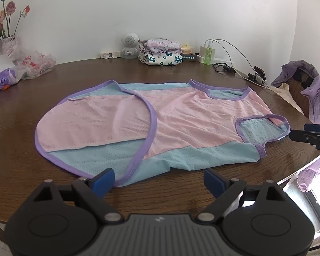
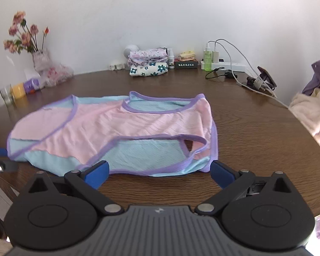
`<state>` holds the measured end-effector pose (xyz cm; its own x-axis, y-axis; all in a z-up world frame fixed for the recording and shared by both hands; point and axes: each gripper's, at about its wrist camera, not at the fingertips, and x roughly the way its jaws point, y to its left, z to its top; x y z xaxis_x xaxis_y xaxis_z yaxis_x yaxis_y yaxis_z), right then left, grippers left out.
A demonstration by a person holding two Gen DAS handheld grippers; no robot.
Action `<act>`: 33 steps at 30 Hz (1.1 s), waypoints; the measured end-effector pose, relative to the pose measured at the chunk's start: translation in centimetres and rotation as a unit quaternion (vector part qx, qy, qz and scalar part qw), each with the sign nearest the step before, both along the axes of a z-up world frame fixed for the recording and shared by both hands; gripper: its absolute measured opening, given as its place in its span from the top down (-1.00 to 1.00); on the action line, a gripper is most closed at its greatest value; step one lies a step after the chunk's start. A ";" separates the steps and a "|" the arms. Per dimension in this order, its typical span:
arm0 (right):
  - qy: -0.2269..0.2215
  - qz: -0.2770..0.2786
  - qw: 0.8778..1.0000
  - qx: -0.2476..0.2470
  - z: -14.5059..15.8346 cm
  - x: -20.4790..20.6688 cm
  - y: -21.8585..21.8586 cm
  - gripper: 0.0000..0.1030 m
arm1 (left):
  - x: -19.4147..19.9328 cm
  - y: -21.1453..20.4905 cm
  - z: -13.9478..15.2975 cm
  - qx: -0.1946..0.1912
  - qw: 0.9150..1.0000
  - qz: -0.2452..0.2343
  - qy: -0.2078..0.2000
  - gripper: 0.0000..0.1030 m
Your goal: Fold clothes
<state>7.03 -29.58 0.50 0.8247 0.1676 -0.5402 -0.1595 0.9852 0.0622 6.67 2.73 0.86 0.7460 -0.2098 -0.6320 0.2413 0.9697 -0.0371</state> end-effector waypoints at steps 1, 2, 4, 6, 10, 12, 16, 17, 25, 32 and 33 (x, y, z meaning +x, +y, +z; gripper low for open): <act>0.000 0.006 1.000 -0.014 0.1 0.0 -0.1 -0.99 | 0.1 -0.1 0.1 0.007 1.000 -0.006 -0.001 -0.63; 0.000 0.012 1.000 -0.027 0.2 0.0 -0.2 -0.99 | 0.1 -0.1 0.2 0.015 1.000 -0.013 -0.002 -0.60; 0.003 0.033 0.999 -0.039 0.5 0.2 -0.7 -0.99 | 0.4 -0.3 0.4 0.036 0.999 -0.030 -0.002 -0.44; 0.008 0.051 0.997 -0.063 0.7 0.6 -0.9 -0.98 | 0.8 -0.6 0.4 0.064 0.997 -0.046 0.004 -0.27; 0.037 0.084 0.993 -0.080 1.0 1.9 -2.3 -0.59 | 1.4 -1.1 0.5 0.116 0.990 -0.085 0.014 0.17; 0.056 0.108 0.989 -0.083 0.8 2.7 -3.0 -0.31 | 1.8 -1.3 0.5 0.129 0.985 -0.108 0.023 0.28; 0.078 0.154 0.976 -0.129 0.4 4.0 -3.5 -0.10 | 2.7 -2.1 0.2 0.177 0.975 -0.133 0.028 0.34; 0.082 0.170 0.972 -0.143 0.4 4.3 -3.4 -0.06 | 2.8 -2.4 0.2 0.188 0.972 -0.140 0.029 0.34; 0.075 0.280 0.933 -0.214 0.7 5.1 -1.6 0.01 | 3.5 -4.4 0.1 0.248 0.947 -0.201 0.028 0.35; 0.097 0.318 0.920 -0.205 0.4 6.8 -1.6 0.18 | 4.0 -4.5 0.4 0.242 0.937 -0.245 0.049 0.45; 0.100 0.323 0.919 -0.204 0.4 7.0 -1.6 0.25 | 4.2 -4.4 0.4 0.238 0.937 -0.250 0.053 0.50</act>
